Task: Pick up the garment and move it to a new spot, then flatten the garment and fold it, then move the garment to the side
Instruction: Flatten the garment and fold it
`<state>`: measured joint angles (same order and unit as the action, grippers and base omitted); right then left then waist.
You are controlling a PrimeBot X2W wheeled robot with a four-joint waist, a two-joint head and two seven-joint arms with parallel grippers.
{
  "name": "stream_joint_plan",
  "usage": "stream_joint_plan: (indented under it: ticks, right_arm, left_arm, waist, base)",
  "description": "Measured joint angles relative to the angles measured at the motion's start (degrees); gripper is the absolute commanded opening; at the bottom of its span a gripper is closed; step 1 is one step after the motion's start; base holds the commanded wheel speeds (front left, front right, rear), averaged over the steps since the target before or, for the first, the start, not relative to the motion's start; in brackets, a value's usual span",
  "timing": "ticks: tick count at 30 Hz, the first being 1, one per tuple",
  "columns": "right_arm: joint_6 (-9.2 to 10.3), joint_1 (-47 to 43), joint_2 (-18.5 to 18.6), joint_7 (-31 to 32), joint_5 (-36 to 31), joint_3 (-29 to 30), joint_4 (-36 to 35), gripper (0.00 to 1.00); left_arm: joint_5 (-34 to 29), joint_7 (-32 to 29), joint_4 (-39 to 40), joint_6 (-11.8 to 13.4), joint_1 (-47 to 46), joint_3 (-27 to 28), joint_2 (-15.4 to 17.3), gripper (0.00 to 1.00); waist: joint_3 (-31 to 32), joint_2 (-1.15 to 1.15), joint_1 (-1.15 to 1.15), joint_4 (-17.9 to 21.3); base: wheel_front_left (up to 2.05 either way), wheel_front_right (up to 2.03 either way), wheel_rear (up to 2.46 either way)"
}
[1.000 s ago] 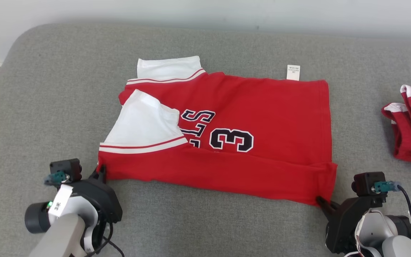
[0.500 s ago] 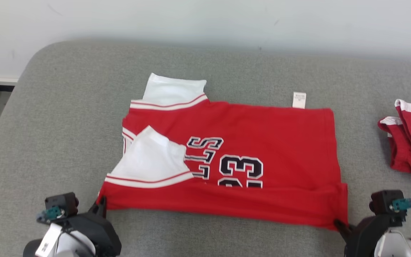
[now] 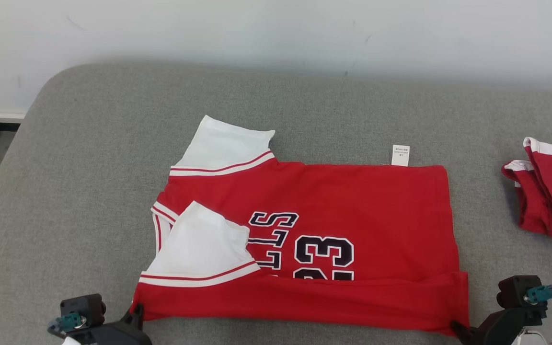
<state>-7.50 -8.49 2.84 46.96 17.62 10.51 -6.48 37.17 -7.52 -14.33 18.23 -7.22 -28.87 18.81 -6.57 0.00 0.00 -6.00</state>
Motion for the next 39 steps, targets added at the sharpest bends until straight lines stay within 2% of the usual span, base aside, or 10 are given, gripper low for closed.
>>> stream_joint_plan:
  ticks: [1,2,3,4,5,14,20,27,35,39]
  right_arm:
    - [0.0,0.0,0.0,-0.1,0.0,-0.1,0.1,0.0]
    - [0.0,0.0,0.0,-0.2,0.1,-0.2,0.3,0.74]
    - [0.0,0.0,0.0,-0.5,0.5,-0.5,0.5,0.74]
    - [0.0,0.0,0.0,-1.0,1.3,-0.5,0.9,1.0]
    - [0.0,0.0,0.0,-1.4,1.7,-0.5,1.4,1.0]
    - [0.0,0.1,0.0,-4.0,2.4,-0.5,3.3,1.0]
    - [0.0,0.4,0.0,-9.5,1.8,0.6,2.9,1.0]
    - [0.0,2.7,0.0,-21.4,-0.3,0.5,4.1,1.0]
    - [0.0,3.9,0.0,-35.8,-1.6,-0.8,8.8,1.0]
    - [0.0,4.9,0.0,-41.6,-2.4,-1.5,10.9,1.0]
  left_arm:
    - [0.0,-0.2,0.2,0.2,0.2,-0.1,0.2,0.0]
    - [0.0,-0.3,0.3,0.3,0.3,-0.2,0.3,0.19]
    - [0.0,-0.5,0.3,0.5,0.4,-0.2,0.3,0.19]
    - [0.0,-0.4,0.2,0.9,0.6,-0.1,0.3,0.6]
    - [0.0,-0.3,0.0,0.9,0.8,-0.1,0.3,1.0]
    - [0.1,1.4,-0.9,1.2,0.9,0.1,0.2,1.0]
    - [-0.1,5.7,0.3,0.7,0.6,1.5,0.5,1.0]
    - [-1.6,9.7,1.8,0.0,-2.4,1.8,0.5,1.0]
    - [-4.5,17.9,1.5,-4.1,-4.0,0.3,0.6,1.0]
    - [-5.7,20.4,1.3,-5.1,-4.7,0.0,0.5,1.0]
  waist:
    - [-0.1,0.0,0.0,0.0]
    - [-0.1,0.0,0.0,0.1]
    - [-0.2,0.0,0.0,0.1]
    - [-0.2,0.0,0.0,0.1]
    - [-0.3,0.0,0.0,0.1]
    - [0.4,0.0,0.0,-0.1]
    - [2.2,0.0,0.0,-0.5]
    - [4.0,0.0,0.0,-0.6]
    - [6.7,0.0,0.0,0.1]
    - [7.9,0.0,0.0,0.6]
  base:
    - [0.0,0.0,0.0]
    - [0.0,0.0,0.0]
    - [0.0,0.0,0.0]
    - [0.0,0.0,0.0]
    - [0.0,0.0,0.0]
    - [0.0,0.0,0.0]
    - [0.0,0.0,0.0]
    - [0.0,0.0,0.0]
    - [0.0,0.0,0.0]
    - [0.0,0.0,0.0]
